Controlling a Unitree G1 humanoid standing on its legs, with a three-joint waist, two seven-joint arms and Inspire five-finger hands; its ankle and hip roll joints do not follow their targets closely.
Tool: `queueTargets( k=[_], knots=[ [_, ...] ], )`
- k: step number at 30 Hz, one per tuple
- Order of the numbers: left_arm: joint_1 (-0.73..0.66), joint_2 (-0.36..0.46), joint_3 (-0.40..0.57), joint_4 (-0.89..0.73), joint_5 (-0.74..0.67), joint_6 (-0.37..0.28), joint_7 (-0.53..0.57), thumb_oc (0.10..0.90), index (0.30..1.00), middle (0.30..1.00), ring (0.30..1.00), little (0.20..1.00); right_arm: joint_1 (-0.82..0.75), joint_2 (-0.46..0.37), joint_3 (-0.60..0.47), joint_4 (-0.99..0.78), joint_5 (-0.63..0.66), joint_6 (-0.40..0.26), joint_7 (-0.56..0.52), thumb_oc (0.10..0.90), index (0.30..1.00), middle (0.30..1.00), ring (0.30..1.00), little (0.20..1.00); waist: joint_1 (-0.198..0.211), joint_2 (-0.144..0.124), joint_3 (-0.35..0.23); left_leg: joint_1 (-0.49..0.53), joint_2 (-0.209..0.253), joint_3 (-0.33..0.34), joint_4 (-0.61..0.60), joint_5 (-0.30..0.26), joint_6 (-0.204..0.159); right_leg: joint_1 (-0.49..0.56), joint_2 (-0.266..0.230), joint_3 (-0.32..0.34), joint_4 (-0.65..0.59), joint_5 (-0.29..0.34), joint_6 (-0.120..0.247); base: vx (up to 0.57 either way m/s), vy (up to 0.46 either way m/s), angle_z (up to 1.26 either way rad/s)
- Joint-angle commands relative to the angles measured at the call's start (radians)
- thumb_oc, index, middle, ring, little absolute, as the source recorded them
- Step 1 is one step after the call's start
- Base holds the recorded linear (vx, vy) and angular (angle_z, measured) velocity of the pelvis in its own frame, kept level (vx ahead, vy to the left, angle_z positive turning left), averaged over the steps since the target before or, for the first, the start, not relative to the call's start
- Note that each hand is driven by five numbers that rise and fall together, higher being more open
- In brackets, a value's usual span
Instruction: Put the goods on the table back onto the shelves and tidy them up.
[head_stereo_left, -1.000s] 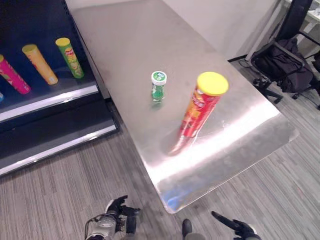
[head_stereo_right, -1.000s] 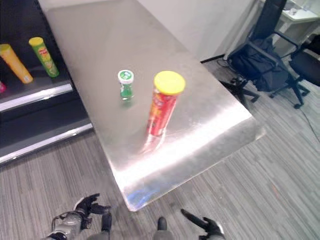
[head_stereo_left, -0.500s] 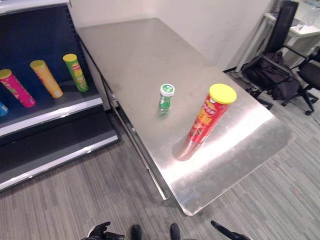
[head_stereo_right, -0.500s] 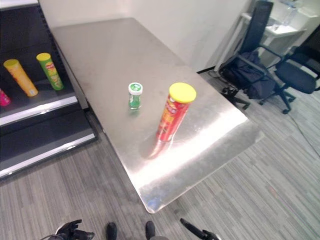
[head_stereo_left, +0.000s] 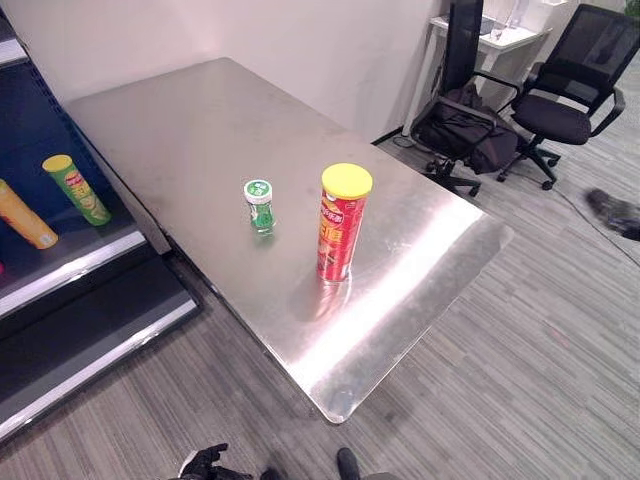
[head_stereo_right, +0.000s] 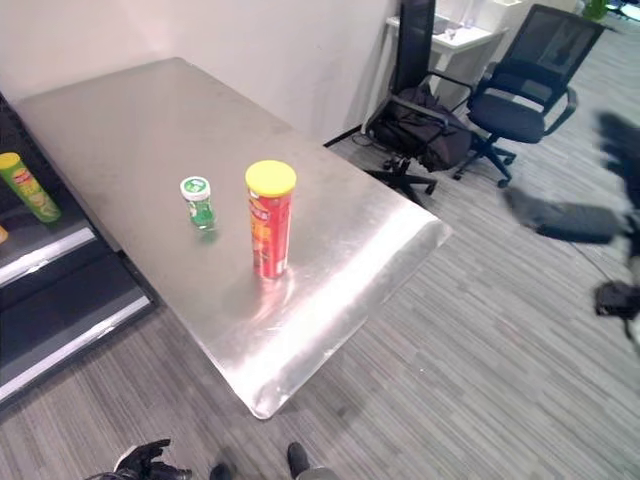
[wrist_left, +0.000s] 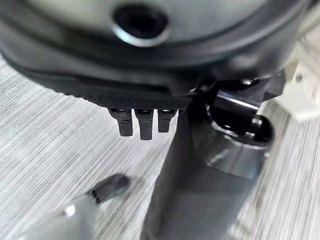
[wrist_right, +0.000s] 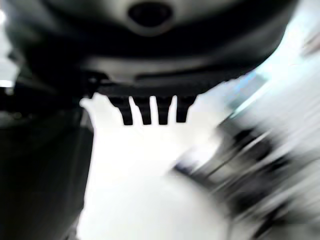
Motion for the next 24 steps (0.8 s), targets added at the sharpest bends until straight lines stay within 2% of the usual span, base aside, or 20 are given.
queueTargets(
  k=[1,3,5,12,19,24],
  knots=[
    [-0.054,0.049,-0.012,0.020,0.043,-0.052,-0.026,0.800,0.900,0.900,0.900,0.900,-0.101,-0.045,0.037,0.065,0.190,-0.032,0.134,0.800,0.900,0.900,0.900,0.900,0.076,-0.020,-0.027,0.050,-0.002,0.028,0.006,-0.111,-0.058,0.001,-0.009,-0.026,0.014,-0.014,0.088,0.02,-0.016,0.06],
    [-0.047,0.045,-0.024,0.015,0.049,-0.057,-0.039,0.800,0.900,0.900,0.900,0.900,-0.144,-0.054,0.087,0.031,0.262,-0.027,0.189,0.800,0.900,0.900,0.900,0.900,0.083,-0.019,-0.034,0.053,0.000,0.030,0.006,-0.110,-0.061,0.007,-0.009,-0.030,0.014,-0.018,0.087,0.02,-0.011,0.03],
    [-0.044,0.042,-0.028,0.013,0.051,-0.059,-0.043,0.800,0.900,0.900,0.900,0.900,-0.165,-0.062,0.114,0.022,0.280,-0.022,0.206,0.800,0.900,0.900,0.900,0.900,0.084,-0.019,-0.036,0.056,0.001,0.029,0.006,-0.110,-0.062,0.011,-0.010,-0.032,0.014,-0.019,0.087,0.02,-0.013,0.07],
    [-0.034,0.016,-0.051,0.031,0.073,-0.062,-0.047,0.800,0.900,0.900,0.900,0.900,-0.348,-0.106,0.319,-0.080,0.355,-0.006,0.293,0.800,0.900,0.900,0.900,0.900,0.108,-0.018,-0.054,0.063,0.007,0.015,0.006,-0.106,-0.070,0.034,-0.015,-0.061,0.014,-0.033,0.081,0.03,-0.012,0.09],
    [-0.019,0.005,-0.050,0.049,0.091,-0.056,-0.039,0.800,0.900,0.900,0.900,0.900,-0.403,-0.116,0.384,-0.116,0.312,-0.009,0.296,0.800,0.900,0.900,0.900,0.900,0.123,-0.018,-0.057,0.056,0.009,-0.008,0.006,-0.101,-0.075,0.045,-0.023,-0.090,0.014,-0.038,0.079,0.02,-0.013,0.16],
    [-0.018,0.005,-0.056,0.048,0.087,-0.054,-0.031,0.800,0.900,0.900,0.900,0.900,-0.486,-0.120,0.492,-0.093,0.268,-0.010,0.288,0.800,0.900,0.900,0.900,0.900,0.135,-0.017,-0.058,0.057,0.009,-0.020,0.006,-0.097,-0.076,0.052,-0.028,-0.102,0.014,-0.040,0.077,0.02,-0.007,0.08]
  ],
)
